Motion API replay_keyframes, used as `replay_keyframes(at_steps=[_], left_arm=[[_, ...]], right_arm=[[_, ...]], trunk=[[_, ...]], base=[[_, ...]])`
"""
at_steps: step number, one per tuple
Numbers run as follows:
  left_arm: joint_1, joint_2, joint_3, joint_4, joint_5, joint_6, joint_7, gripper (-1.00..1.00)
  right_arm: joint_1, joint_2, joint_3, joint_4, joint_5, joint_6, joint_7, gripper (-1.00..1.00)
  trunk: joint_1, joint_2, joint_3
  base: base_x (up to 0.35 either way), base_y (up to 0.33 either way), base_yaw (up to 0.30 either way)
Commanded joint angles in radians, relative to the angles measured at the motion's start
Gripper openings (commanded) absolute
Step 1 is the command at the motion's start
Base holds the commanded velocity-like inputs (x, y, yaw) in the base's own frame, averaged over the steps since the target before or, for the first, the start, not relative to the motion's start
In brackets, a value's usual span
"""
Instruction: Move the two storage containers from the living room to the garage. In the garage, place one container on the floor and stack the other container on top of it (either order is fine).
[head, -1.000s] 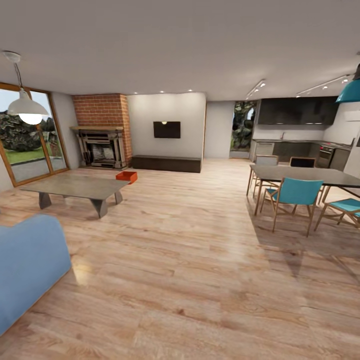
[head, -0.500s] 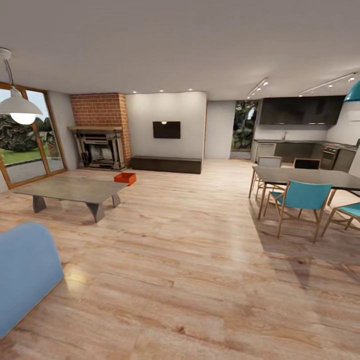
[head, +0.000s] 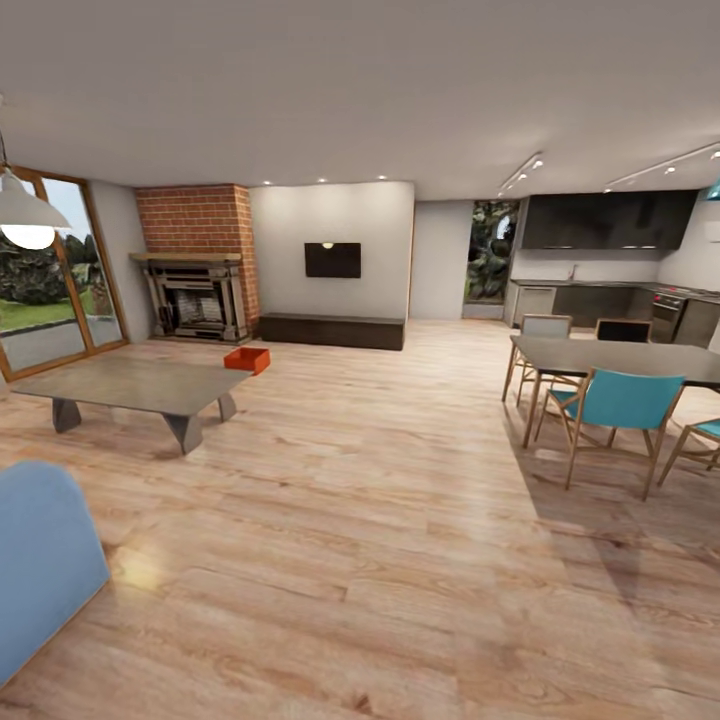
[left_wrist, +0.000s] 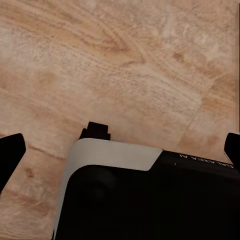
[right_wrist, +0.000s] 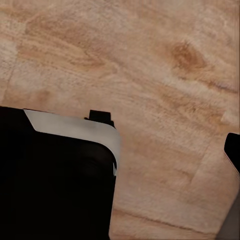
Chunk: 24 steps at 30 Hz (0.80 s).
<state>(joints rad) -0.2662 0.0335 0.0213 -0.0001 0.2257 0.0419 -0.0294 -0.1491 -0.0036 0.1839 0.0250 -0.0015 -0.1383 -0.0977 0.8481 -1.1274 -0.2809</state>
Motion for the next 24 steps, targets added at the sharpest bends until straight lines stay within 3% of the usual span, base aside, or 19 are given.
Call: replay_keyframes(at_steps=[1, 24], left_arm=[[-0.001, 0.0, 0.002, 0.0, 0.007, 0.004, -0.003, 1.0], [-0.001, 0.0, 0.002, 0.0, 0.008, -0.003, -0.003, 1.0]], right_arm=[[-0.001, 0.0, 0.006, 0.003, 0.0, -0.004, -0.003, 1.0], [-0.001, 0.001, 0.005, 0.003, 0.001, -0.006, -0.003, 1.0]], trunk=[[0.001, -0.001, -0.001], [0.001, -0.001, -0.001]], base=[[0.324, 0.0, 0.0], [0.324, 0.0, 0.0]])
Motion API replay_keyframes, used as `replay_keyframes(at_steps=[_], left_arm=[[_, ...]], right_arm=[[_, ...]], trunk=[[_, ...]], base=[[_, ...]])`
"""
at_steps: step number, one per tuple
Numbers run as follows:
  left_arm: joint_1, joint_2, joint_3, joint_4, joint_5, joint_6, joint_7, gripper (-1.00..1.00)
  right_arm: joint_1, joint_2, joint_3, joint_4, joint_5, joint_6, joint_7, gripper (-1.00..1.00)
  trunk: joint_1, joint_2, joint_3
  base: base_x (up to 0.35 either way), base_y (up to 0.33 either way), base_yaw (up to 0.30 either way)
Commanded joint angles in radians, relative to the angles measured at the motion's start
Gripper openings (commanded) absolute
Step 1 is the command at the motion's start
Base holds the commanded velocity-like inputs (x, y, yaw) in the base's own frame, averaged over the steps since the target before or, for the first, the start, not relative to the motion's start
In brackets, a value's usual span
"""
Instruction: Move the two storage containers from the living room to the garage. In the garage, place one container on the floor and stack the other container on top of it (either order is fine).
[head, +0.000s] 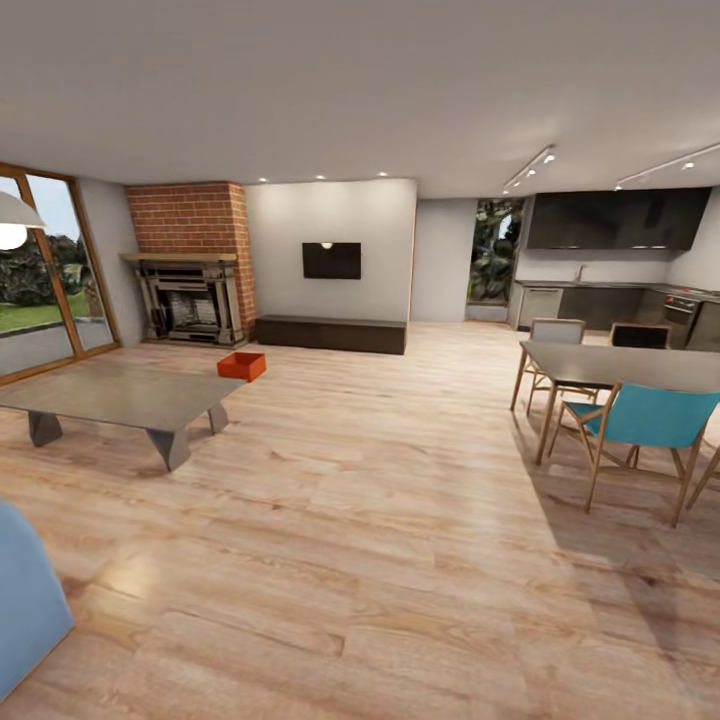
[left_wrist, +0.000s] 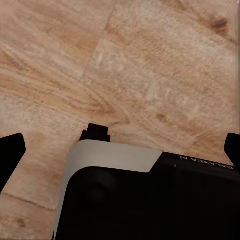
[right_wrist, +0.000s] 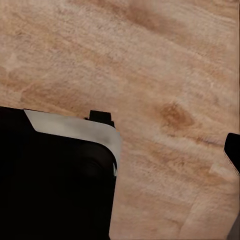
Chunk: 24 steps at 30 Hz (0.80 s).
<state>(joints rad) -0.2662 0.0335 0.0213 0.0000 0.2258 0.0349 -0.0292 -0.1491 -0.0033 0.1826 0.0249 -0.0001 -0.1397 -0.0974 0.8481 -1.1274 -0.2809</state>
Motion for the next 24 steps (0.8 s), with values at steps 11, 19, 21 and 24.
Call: replay_keyframes(at_steps=[11, 19, 21, 24], left_arm=[[-0.001, 0.0, 0.002, 0.0, 0.007, 0.003, -0.003, 1.0], [-0.001, -0.001, 0.002, 0.0, 0.007, 0.003, -0.003, 1.0], [-0.001, -0.001, 0.002, 0.0, 0.007, 0.002, -0.003, 1.0], [-0.001, -0.002, 0.002, 0.0, 0.007, 0.002, -0.003, 1.0]], right_arm=[[-0.001, 0.0, 0.006, 0.003, 0.001, -0.003, -0.003, 1.0], [-0.001, 0.0, 0.007, 0.003, 0.0, -0.003, -0.003, 1.0], [-0.001, 0.0, 0.008, 0.003, 0.0, -0.001, -0.004, 1.0], [-0.001, -0.001, 0.009, 0.003, 0.0, 0.0, -0.004, 1.0]], trunk=[[0.001, -0.001, -0.001], [0.001, -0.001, -0.001], [0.001, -0.001, -0.001], [0.001, -0.001, -0.001]], base=[[0.324, 0.0, 0.0], [0.324, 0.0, 0.0], [0.324, 0.0, 0.0], [0.324, 0.0, 0.0]])
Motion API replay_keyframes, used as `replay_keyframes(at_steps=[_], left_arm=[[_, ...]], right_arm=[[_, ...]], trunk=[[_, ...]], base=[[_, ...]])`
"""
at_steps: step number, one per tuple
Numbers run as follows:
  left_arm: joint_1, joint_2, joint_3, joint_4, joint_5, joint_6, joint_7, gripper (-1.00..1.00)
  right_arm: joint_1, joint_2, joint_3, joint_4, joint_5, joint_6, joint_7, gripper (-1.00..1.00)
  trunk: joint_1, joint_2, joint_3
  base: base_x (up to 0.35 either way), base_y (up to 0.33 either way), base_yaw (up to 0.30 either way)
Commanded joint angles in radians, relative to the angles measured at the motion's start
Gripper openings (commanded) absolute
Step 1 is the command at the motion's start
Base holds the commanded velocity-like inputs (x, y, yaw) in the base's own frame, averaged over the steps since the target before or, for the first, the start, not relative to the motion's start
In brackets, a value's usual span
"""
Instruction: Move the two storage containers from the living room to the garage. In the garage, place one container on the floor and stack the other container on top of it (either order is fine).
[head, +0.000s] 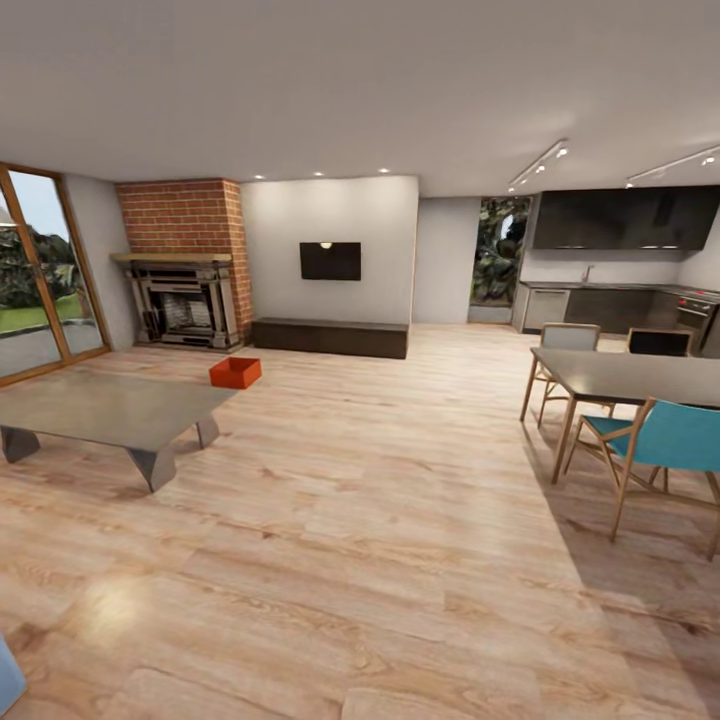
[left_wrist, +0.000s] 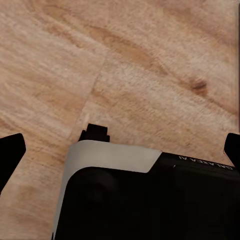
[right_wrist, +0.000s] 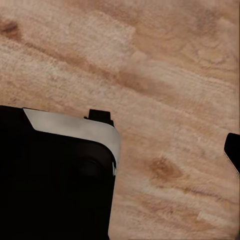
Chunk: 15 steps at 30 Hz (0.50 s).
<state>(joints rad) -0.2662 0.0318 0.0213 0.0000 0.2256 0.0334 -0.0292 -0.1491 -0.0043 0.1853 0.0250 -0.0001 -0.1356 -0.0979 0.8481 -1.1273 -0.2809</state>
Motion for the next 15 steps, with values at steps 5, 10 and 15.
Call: replay_keyframes(at_steps=[5, 10, 15], left_arm=[[-0.001, -0.001, 0.001, 0.0, 0.007, 0.003, -0.003, 1.0], [-0.001, -0.001, 0.001, 0.0, 0.008, 0.002, -0.003, 1.0], [-0.001, -0.001, 0.002, 0.0, 0.008, 0.002, -0.003, 1.0]], right_arm=[[-0.001, 0.001, 0.006, 0.003, 0.0, -0.002, -0.003, 1.0], [-0.001, -0.001, 0.006, 0.003, -0.001, -0.003, -0.003, 1.0], [-0.001, -0.001, 0.006, 0.003, 0.001, -0.004, -0.003, 1.0]], trunk=[[0.001, -0.001, -0.001], [0.001, -0.001, -0.001], [0.001, -0.001, -0.001]], base=[[0.324, 0.0, 0.0], [0.324, 0.0, 0.0], [0.324, 0.0, 0.0]])
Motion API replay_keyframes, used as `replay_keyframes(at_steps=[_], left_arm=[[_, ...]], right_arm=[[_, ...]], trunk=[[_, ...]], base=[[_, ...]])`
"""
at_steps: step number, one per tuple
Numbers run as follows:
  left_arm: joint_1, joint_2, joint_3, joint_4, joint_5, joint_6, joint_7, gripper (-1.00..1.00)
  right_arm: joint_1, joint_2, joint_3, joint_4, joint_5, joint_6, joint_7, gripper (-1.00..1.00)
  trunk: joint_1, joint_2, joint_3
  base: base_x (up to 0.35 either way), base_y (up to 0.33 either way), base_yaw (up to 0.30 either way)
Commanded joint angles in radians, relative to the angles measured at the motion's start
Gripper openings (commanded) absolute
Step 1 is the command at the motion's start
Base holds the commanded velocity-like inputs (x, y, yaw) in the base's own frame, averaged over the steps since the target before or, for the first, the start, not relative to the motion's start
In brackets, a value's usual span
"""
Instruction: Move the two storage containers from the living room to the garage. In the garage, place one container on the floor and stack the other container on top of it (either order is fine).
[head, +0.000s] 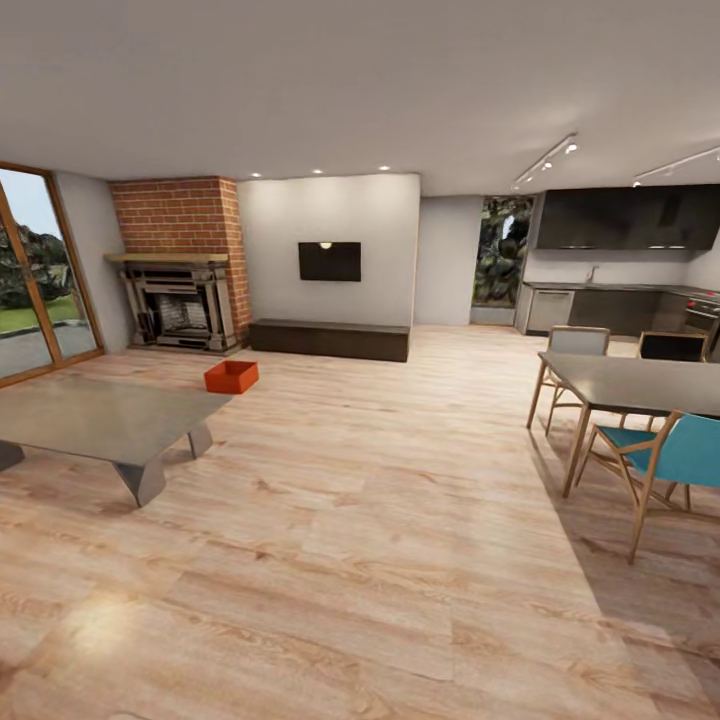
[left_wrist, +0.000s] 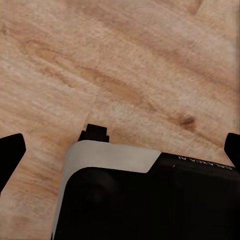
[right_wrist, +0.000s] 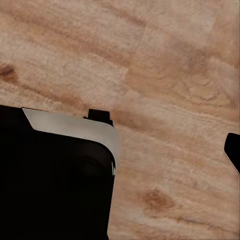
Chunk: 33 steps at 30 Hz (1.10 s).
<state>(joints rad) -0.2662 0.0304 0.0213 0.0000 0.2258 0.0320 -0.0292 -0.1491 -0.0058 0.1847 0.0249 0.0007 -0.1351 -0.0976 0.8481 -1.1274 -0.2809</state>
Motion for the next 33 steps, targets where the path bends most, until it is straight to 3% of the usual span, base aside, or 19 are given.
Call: replay_keyframes(at_steps=[1, 33], left_arm=[[-0.001, 0.0, 0.002, 0.0, 0.007, 0.003, -0.003, 1.0], [-0.001, -0.003, 0.001, 0.0, 0.007, 0.002, -0.003, 1.0]], right_arm=[[-0.001, 0.0, 0.006, 0.003, 0.0, -0.004, -0.003, 1.0], [-0.001, 0.002, 0.005, 0.003, 0.004, -0.005, -0.002, 1.0]], trunk=[[0.001, -0.001, -0.001], [0.001, -0.001, -0.001]], base=[[0.324, 0.0, 0.0], [0.324, 0.0, 0.0]])
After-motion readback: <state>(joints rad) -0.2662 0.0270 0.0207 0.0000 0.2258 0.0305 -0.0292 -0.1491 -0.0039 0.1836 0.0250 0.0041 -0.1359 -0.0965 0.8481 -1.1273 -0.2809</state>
